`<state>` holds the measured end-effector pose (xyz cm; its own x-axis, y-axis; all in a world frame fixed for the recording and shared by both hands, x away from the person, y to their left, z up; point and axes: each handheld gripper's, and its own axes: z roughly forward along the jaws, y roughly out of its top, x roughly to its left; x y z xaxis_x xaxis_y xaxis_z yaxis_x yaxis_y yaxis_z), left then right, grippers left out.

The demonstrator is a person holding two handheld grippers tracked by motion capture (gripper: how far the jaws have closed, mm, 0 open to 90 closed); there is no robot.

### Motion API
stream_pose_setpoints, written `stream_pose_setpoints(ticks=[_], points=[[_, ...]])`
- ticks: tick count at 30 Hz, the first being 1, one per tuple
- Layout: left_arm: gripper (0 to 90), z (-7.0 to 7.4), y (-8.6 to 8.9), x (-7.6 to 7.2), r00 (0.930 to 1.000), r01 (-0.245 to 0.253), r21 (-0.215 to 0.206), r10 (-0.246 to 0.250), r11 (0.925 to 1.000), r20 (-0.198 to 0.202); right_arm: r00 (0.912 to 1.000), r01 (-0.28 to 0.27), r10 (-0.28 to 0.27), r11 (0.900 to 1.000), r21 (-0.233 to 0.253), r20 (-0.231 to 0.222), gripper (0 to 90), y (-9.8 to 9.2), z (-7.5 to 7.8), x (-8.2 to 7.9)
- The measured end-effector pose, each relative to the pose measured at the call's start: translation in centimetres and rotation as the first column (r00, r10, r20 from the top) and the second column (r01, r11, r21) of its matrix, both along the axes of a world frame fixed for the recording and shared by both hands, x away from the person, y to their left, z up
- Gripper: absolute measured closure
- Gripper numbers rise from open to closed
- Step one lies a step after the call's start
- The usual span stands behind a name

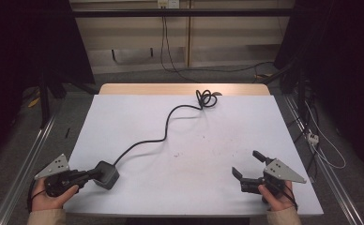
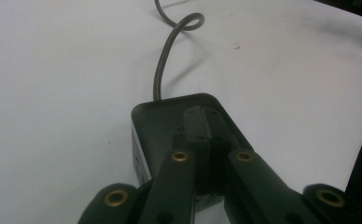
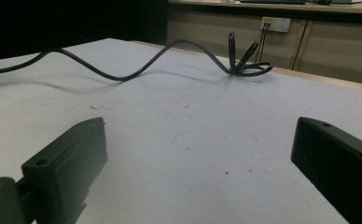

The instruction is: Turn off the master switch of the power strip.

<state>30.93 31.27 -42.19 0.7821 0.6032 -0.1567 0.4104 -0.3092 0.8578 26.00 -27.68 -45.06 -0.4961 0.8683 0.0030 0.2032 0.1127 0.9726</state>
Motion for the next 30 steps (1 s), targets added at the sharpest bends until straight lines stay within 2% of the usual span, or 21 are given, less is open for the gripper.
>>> stream_pose_setpoints(ticks=[7,9,13,30], points=[[90.0,0.18,-0.06,0.04,1.0,-0.004,0.006,0.004,1.0,-0.005,1.0,-0.002,0.002,1.0,0.0,-0.002,2.9,-0.01,-0.02,0.02],[90.0,0.34,-0.02,-0.01,0.9999,-0.013,-0.012,0.013,0.9998,0.001,1.0,-0.001,0.001,1.0,0.0,-0.002,2.9,-0.01,-0.04,0.04],[90.0,0.48,-0.01,0.01,0.9998,-0.019,0.006,0.019,0.9998,0.005,1.0,-0.001,0.001,1.0,0.001,-0.003,2.9,0.05,-0.05,0.05],[90.0,0.64,-0.23,0.06,0.9997,-0.022,0.01,0.022,0.9997,0.004,1.0,-0.001,0.001,1.0,0.0,-0.003,2.9,0.03,-0.07,0.06]])
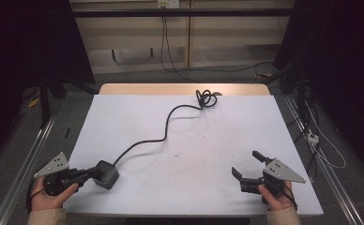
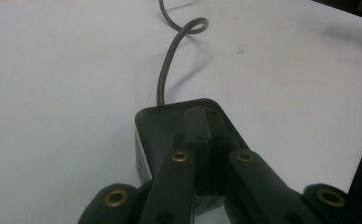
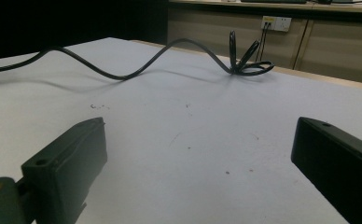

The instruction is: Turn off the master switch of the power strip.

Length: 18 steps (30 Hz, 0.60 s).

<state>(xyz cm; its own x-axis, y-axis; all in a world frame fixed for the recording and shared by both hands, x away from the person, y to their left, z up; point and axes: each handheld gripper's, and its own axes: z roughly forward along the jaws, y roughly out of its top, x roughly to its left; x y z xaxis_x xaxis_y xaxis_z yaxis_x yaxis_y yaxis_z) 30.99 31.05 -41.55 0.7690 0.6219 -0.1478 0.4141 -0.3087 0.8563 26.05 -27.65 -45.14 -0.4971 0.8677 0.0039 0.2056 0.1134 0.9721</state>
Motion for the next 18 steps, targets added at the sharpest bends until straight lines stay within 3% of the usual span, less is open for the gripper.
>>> stream_pose_setpoints(ticks=[7,9,14,18], points=[[89.5,0.26,-0.29,0.0,1.0,0.0,-0.047,0.0,0.9989,0.009,1.0,0.0,0.0,1.0,0.003,-0.002,2.9,0.02,-0.01,0.07],[79.9,0.36,-0.32,0.05,0.9999,-0.012,-0.071,0.013,0.9974,0.003,1.0,-0.001,0.001,1.0,0.003,0.0,2.9,0.04,-0.01,0.1],[72.4,0.55,-0.61,0.18,1.0,-0.006,-0.11,0.006,0.9939,0.001,1.0,0.0,0.0,1.0,0.001,0.0,2.9,0.02,0.02,0.16],[60.5,0.51,-0.97,0.43,1.0,-0.005,-0.126,0.006,0.992,0.005,1.0,-0.005,0.005,1.0,-0.001,0.0,2.9,0.11,0.03,0.15]])
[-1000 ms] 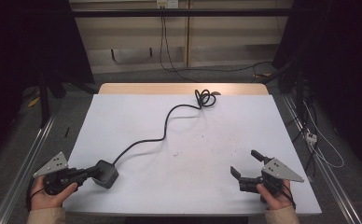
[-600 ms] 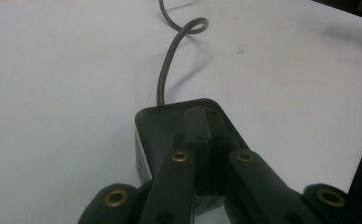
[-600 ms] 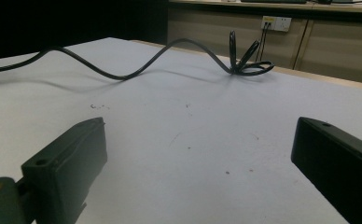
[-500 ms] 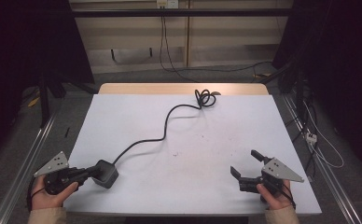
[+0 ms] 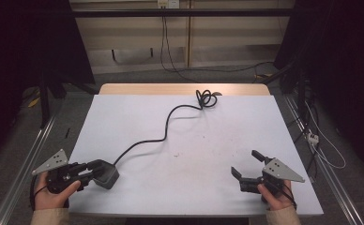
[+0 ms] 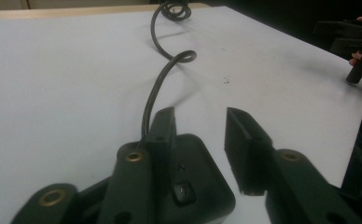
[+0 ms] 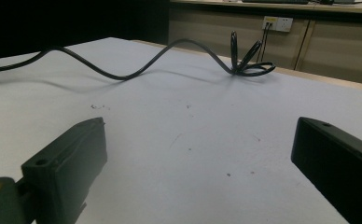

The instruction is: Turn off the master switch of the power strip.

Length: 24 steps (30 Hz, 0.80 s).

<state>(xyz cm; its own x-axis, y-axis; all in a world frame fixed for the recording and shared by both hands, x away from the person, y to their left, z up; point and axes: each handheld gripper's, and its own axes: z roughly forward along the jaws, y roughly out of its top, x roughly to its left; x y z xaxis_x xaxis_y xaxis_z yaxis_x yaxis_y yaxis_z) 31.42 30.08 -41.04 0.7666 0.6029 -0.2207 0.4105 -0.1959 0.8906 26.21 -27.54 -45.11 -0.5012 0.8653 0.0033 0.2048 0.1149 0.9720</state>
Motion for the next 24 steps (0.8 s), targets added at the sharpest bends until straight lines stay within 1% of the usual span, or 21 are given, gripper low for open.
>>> stream_pose_setpoints(ticks=[3,4,6,10,14,18,22,24], points=[[52.9,0.0,-0.4,0.1,0.9998,-0.008,-0.016,0.008,0.9998,0.019,1.0,0.005,-0.005,1.0,0.005,0.0,2.9,0.0,0.0,0.0],[49.1,0.0,-0.5,0.2,0.9996,-0.012,-0.017,0.013,0.9998,0.026,1.0,0.005,-0.005,1.0,0.002,0.003,2.9,-0.1,0.0,0.0],[43.1,0.0,-0.7,0.3,0.9991,-0.02,-0.032,0.021,0.9993,0.038,1.0,0.003,-0.003,1.0,0.003,0.004,2.9,-0.1,0.0,0.0],[35.6,0.0,-1.2,0.4,0.998,-0.029,-0.045,0.031,0.9986,0.055,1.0,0.003,-0.003,1.0,0.004,0.007,2.8,-0.1,0.1,0.0],[31.1,0.0,-1.6,0.4,0.9964,-0.029,-0.052,0.033,0.9982,0.078,1.0,0.005,-0.005,1.0,0.004,0.006,2.8,-0.2,0.1,0.0],[28.2,-0.1,-2.0,0.4,0.996,-0.021,-0.058,0.026,0.9981,0.086,1.0,0.002,-0.002,1.0,0.002,0.006,2.8,-0.1,0.1,0.0],[26.5,-0.2,-2.2,0.5,0.9956,-0.024,-0.061,0.029,0.9978,0.089,1.0,0.003,-0.003,1.0,0.003,0.007,2.8,-0.1,0.2,0.0],[24.3,-0.3,-2.4,0.5,0.9948,-0.028,-0.071,0.035,0.9971,0.096,1.0,0.003,-0.003,1.0,0.002,0.007,2.8,-0.1,0.1,0.0]])
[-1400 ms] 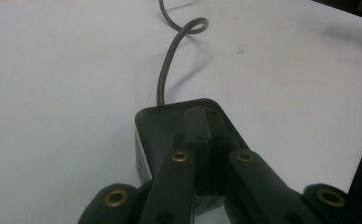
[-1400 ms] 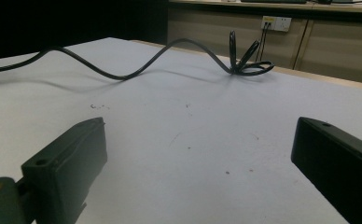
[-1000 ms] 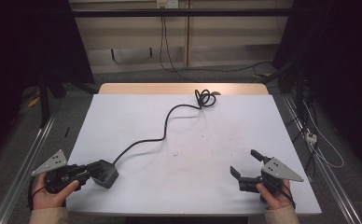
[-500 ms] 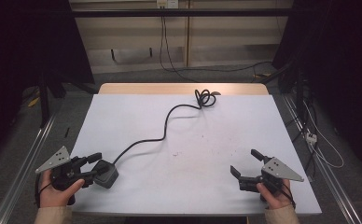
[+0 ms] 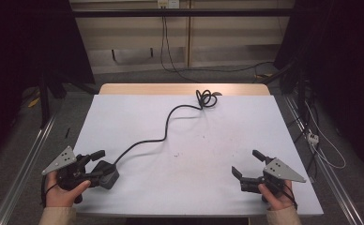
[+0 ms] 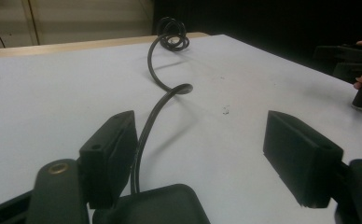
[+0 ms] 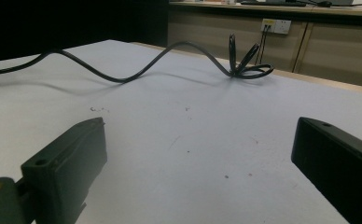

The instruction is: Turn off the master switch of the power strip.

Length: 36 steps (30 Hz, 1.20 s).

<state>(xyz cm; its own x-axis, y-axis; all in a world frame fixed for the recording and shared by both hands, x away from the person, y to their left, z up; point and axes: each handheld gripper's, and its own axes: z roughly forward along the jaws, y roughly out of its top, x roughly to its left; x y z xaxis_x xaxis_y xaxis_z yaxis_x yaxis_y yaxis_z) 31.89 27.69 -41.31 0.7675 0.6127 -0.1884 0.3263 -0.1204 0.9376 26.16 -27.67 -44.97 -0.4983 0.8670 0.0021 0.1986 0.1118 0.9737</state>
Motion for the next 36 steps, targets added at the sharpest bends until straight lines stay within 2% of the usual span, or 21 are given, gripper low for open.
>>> stream_pose_setpoints(ticks=[16,36], points=[[18.2,-0.5,-1.1,0.2,0.9998,0.018,-0.014,-0.018,0.9997,-0.003,1.0,0.0,0.0,1.0,0.0,-0.002,2.8,0.0,0.0,0.0],[15.9,-0.8,-2.3,0.5,0.9993,0.03,0.012,-0.031,0.9995,0.019,1.0,0.002,-0.002,1.0,0.002,-0.003,2.8,-0.1,0.0,-0.1]])
